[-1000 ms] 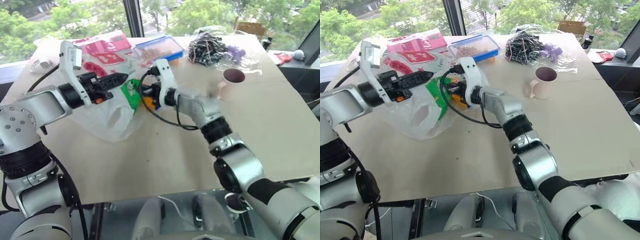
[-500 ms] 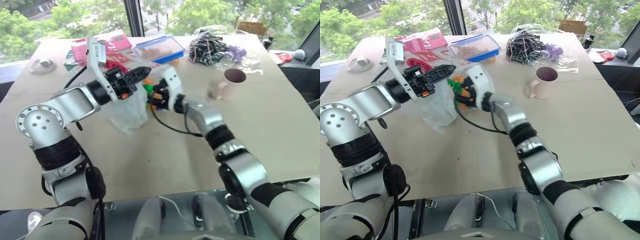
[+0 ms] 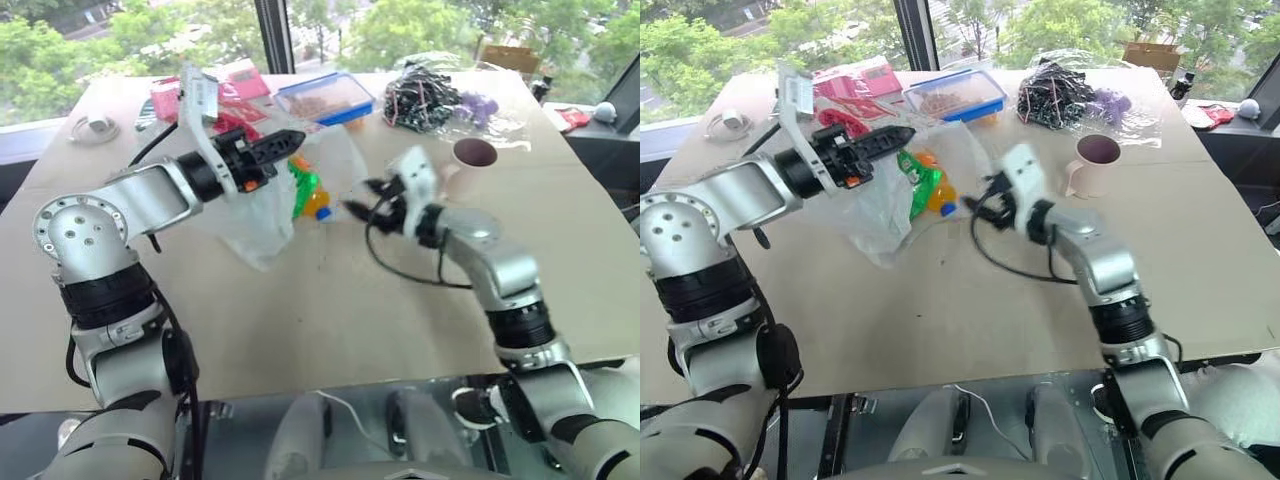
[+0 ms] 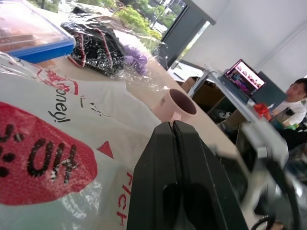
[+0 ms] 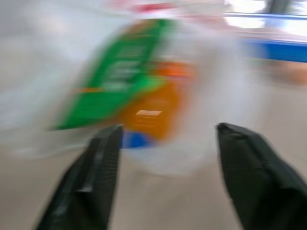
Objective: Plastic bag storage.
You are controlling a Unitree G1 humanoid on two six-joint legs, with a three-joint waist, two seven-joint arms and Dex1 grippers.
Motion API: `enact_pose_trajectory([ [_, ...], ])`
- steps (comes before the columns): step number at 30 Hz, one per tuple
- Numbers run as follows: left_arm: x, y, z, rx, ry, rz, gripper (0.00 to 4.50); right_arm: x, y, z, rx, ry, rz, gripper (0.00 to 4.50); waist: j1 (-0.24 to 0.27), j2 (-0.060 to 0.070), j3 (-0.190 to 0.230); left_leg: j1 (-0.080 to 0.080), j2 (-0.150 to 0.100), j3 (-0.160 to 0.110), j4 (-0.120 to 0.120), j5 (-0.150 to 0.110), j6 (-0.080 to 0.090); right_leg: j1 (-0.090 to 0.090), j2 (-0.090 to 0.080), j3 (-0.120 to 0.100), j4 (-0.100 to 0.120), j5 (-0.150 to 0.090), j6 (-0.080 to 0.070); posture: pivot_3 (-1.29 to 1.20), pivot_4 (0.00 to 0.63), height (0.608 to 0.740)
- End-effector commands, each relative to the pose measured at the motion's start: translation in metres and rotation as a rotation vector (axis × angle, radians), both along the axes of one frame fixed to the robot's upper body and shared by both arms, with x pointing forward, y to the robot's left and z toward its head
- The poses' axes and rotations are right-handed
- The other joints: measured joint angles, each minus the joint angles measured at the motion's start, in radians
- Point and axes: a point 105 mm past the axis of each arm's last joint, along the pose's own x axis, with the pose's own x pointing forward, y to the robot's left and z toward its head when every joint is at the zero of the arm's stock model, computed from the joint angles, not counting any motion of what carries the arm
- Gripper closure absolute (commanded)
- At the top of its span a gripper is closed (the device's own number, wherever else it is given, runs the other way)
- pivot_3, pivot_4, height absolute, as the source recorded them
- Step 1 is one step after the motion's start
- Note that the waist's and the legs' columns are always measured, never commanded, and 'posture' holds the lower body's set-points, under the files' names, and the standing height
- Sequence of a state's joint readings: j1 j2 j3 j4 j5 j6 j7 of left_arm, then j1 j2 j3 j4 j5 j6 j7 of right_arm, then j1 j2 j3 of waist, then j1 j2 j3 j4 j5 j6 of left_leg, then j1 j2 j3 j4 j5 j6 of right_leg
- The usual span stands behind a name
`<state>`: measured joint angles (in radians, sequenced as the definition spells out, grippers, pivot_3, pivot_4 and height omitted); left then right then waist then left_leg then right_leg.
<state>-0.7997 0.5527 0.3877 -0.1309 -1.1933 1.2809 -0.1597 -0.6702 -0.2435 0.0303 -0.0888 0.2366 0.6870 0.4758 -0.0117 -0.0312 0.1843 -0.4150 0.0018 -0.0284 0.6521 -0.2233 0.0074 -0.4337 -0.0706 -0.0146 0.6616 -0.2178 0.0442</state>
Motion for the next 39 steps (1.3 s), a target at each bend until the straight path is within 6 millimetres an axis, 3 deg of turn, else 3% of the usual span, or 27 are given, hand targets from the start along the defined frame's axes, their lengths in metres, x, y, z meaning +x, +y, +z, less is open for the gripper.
enact_pose_trajectory([
  [1,-0.004,-0.004,0.011,0.009,-0.076,0.0,4.5,0.009,-0.044,0.004,0.049,0.033,-0.252,0.02,0.001,0.0,0.0,0.0,0.0,0.0,0.0,0.0,0.0,0.0,0.0,0.0,0.0,0.0,0.0,0.0,0.15,0.74],
  [5,-0.002,-0.003,0.01,0.017,-0.083,0.014,4.5,0.013,-0.056,-0.01,0.105,0.126,-0.344,0.02,-0.009,0.0,0.0,0.001,0.001,0.002,0.0,-0.002,0.004,0.0,0.001,0.001,0.001,0.0,0.0,0.0,0.15,0.74],
  [11,-0.001,0.0,0.011,0.02,-0.091,0.028,4.5,0.016,-0.056,-0.01,0.203,0.162,-0.402,0.02,-0.005,0.0,0.0,0.001,0.001,0.002,0.0,-0.002,0.004,0.0,0.001,0.001,0.001,0.0,0.0,0.0,0.15,0.74],
  [19,-0.001,0.0,0.01,0.023,-0.091,0.037,4.5,0.043,-0.066,-0.029,0.226,0.162,-0.477,0.02,-0.005,0.0,0.0,0.001,0.0,0.003,0.0,-0.002,0.004,0.0,0.001,0.001,0.0,0.0,0.0,0.0,0.15,0.74],
  [22,-0.001,0.003,0.009,0.023,-0.09,0.048,4.5,0.056,-0.071,-0.033,0.224,0.135,-0.495,0.86,-0.008,0.0,0.0,0.001,0.0,0.003,0.0,-0.002,0.004,0.0,0.001,0.001,0.0,0.0,0.0,0.0,0.15,0.74],
  [24,-0.001,0.004,0.01,0.023,-0.09,0.053,4.5,0.062,-0.073,-0.033,0.216,0.115,-0.495,1.89,-0.008,0.0,0.0,0.001,0.001,0.003,0.0,-0.002,0.004,0.0,0.001,0.001,0.0,0.0,0.0,0.0,0.15,0.74],
  [26,-0.001,0.008,0.01,0.023,-0.089,0.068,4.5,0.067,-0.07,-0.028,0.209,0.076,-0.471,2.65,-0.009,0.0,0.0,0.001,0.001,0.004,0.0,-0.002,0.004,0.0,0.001,0.001,0.0,0.0,0.0,0.0,0.15,0.74],
  [27,0.0,0.01,0.011,0.021,-0.088,0.074,4.5,0.069,-0.069,-0.027,0.198,0.059,-0.458,3.28,-0.01,0.0,0.0,0.001,0.001,0.004,0.0,-0.002,0.004,0.0,0.001,0.001,0.0,0.0,0.0,0.0,0.15,0.74],
  [30,0.0,0.012,0.011,0.018,-0.086,0.083,4.5,0.069,-0.062,-0.026,0.168,0.025,-0.407,4.46,-0.017,0.0,0.0,0.001,0.001,0.004,0.0,-0.002,0.004,0.0,0.001,0.001,0.0,0.0,0.0,0.0,0.15,0.74],
  [39,0.001,0.012,0.01,0.008,-0.084,0.091,4.5,0.049,-0.037,-0.025,0.161,-0.01,-0.231,4.46,-0.021,0.0,0.0,0.001,0.001,0.002,0.0,-0.002,0.004,0.0,0.001,0.001,0.0,0.0,0.0,0.0,0.15,0.74],
])
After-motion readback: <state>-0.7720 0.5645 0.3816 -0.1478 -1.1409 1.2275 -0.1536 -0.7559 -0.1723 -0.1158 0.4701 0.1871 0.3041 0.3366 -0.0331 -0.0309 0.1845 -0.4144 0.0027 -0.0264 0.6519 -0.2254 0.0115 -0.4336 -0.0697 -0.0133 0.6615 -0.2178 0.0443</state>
